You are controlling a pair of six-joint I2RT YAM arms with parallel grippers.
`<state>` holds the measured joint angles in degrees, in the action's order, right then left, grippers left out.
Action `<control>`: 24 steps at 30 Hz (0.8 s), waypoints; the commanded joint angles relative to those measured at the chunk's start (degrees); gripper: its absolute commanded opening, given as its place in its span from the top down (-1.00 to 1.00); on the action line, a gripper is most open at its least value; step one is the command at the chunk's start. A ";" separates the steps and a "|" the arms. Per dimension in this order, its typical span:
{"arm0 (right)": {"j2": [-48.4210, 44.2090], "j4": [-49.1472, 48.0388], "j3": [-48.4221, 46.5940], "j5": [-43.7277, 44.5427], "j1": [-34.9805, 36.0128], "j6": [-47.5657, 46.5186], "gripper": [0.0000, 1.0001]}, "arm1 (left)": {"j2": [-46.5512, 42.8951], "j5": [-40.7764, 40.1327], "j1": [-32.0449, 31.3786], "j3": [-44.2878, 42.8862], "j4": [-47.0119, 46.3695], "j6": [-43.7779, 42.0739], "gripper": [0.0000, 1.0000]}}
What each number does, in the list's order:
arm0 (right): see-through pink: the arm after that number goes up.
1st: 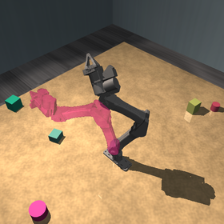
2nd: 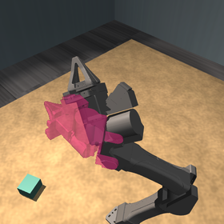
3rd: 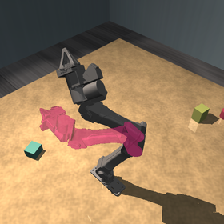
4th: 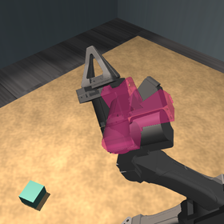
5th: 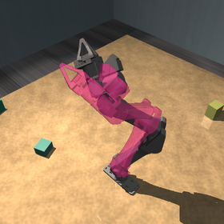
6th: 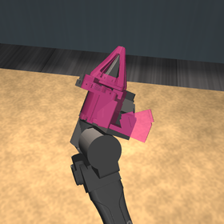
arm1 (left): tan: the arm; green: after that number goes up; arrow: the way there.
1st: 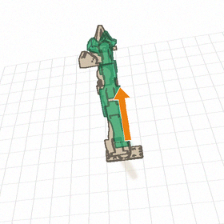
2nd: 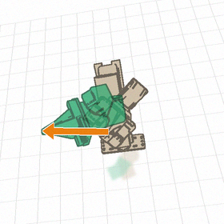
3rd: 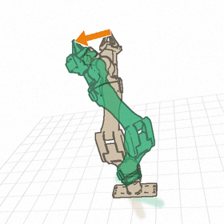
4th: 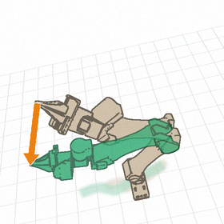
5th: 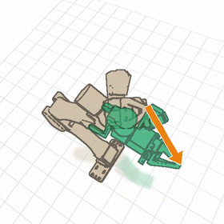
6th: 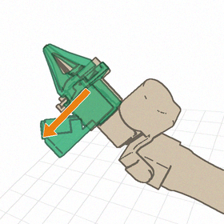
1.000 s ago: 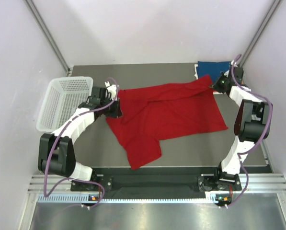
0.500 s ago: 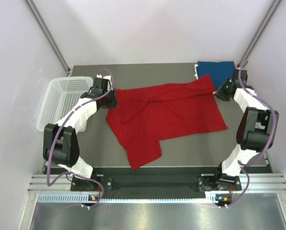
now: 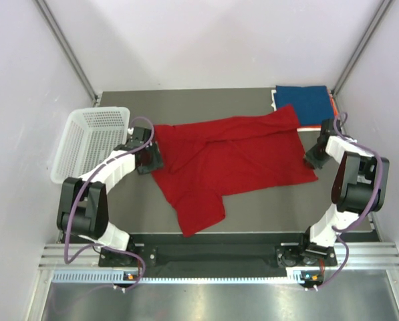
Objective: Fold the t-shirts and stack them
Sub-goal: Fold the tshirt
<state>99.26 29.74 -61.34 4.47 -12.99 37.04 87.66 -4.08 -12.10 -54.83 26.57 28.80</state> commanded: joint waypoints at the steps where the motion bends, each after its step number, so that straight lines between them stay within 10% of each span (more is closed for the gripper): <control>1: -3.98 1.28 0.87 4.57 -0.63 3.13 0.59 | -6.00 -2.07 -0.03 3.67 -1.08 2.58 -0.22; 24: -8.47 6.57 4.12 3.35 -1.68 7.87 0.23 | -10.93 0.30 -4.34 17.65 -11.70 11.10 -0.27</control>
<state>93.51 36.18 -58.76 7.44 -13.80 43.81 76.40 -2.44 -15.18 -37.76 19.88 37.91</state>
